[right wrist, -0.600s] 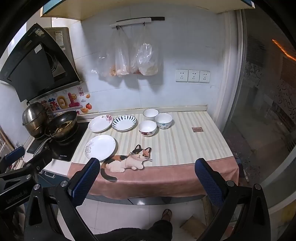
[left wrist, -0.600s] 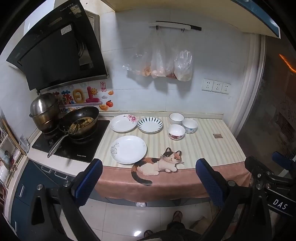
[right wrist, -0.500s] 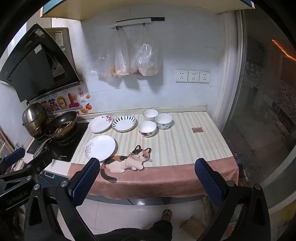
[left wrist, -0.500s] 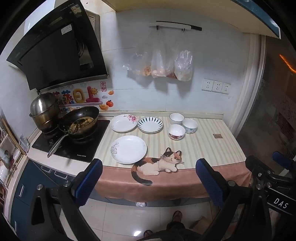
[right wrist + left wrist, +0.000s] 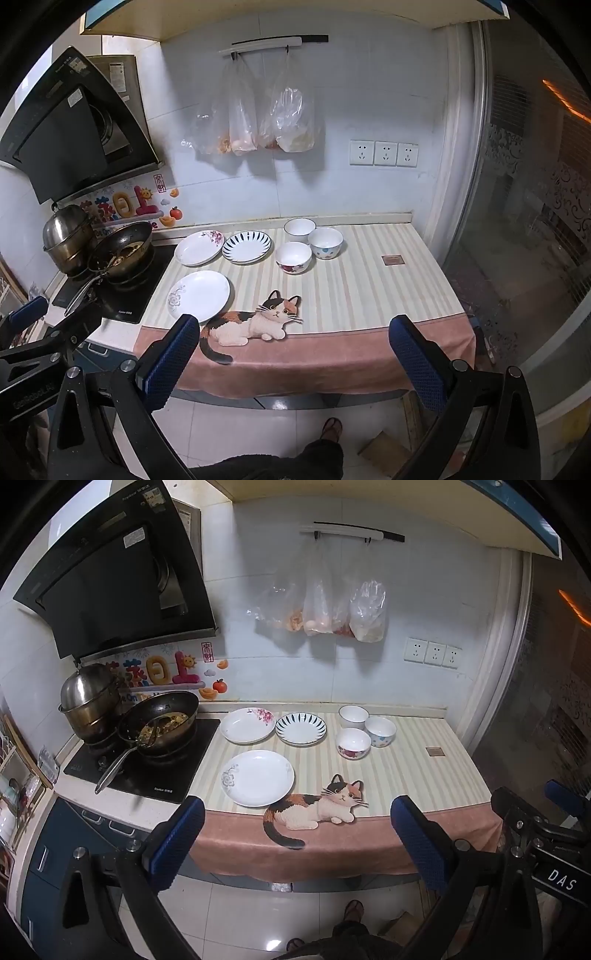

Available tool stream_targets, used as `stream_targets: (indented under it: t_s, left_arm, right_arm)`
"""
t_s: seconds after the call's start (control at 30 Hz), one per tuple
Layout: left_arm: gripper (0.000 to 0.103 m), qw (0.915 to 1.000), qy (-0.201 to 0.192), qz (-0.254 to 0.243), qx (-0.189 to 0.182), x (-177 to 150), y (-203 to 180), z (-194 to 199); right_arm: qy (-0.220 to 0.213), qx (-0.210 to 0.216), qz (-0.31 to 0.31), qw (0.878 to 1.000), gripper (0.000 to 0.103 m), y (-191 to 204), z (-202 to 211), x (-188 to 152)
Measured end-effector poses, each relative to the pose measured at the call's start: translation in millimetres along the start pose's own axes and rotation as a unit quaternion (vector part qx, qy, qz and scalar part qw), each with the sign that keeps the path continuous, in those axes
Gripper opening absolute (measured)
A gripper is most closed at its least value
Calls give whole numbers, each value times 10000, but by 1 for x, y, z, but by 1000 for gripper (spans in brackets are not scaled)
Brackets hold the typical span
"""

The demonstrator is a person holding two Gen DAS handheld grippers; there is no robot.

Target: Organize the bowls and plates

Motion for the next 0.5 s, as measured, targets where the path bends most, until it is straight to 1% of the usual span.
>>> stream_targets:
  t_s: [0.5]
  left_arm:
    - [103, 10000, 0, 10, -3, 0, 0, 0]
  right_arm:
    - [-4, 5, -5, 10000, 103, 2, 0, -1]
Point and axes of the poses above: each gripper's, at about its wrist camera, not at the fingertips, and z roughly against the way its jaws point, y to its left, x to its top, the point moved 10 cm from there along -z, roughly the way its jaws point, and after that the axes turned 13 degrees about -x, right-handed, at the moved point
